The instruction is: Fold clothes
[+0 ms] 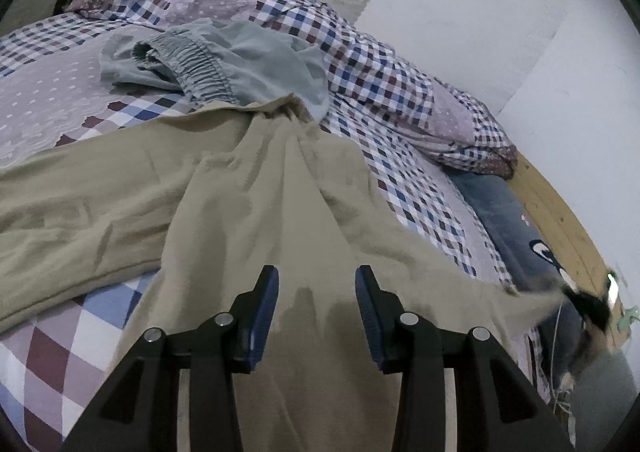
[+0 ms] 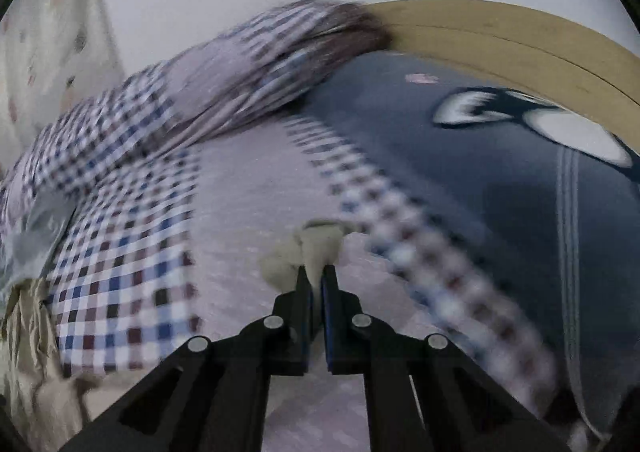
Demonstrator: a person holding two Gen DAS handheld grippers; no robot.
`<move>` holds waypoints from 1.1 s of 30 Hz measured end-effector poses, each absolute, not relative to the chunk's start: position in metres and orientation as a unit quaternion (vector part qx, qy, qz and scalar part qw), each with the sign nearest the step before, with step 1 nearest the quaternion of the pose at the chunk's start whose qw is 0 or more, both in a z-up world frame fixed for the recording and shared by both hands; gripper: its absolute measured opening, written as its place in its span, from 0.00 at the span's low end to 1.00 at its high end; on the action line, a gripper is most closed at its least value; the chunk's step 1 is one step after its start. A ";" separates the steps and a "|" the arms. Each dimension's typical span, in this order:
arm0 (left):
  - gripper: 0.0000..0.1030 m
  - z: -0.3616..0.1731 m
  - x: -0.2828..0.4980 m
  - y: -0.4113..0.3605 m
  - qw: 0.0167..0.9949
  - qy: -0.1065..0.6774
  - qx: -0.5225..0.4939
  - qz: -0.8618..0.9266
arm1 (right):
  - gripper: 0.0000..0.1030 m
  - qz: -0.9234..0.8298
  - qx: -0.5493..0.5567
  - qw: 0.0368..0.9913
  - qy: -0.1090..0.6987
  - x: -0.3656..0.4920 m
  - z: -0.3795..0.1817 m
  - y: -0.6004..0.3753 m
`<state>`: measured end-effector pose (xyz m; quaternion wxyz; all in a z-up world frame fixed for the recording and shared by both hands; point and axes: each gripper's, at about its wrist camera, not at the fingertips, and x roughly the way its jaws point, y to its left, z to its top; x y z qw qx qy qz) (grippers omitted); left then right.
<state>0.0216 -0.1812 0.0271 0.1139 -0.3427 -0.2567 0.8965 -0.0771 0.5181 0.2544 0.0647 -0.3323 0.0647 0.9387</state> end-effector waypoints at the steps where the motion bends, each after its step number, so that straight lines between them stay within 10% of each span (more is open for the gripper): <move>1: 0.41 0.027 0.022 -0.183 0.113 -0.259 -0.342 0.896 | 0.03 0.942 -0.318 0.077 0.079 -0.052 0.263 0.539; 18: 0.41 0.030 0.023 -0.190 0.130 -0.293 -0.344 0.882 | 0.09 0.850 -0.526 0.036 -0.025 0.128 0.212 0.541; 22: 0.41 0.034 0.022 -0.179 0.154 -0.297 -0.345 0.877 | 0.47 0.868 -0.495 0.005 -0.024 0.119 0.240 0.511; 33: 0.57 0.038 0.016 -0.130 0.250 -0.269 -0.380 0.849 | 0.58 0.849 -0.471 -0.240 -0.009 0.019 0.250 0.346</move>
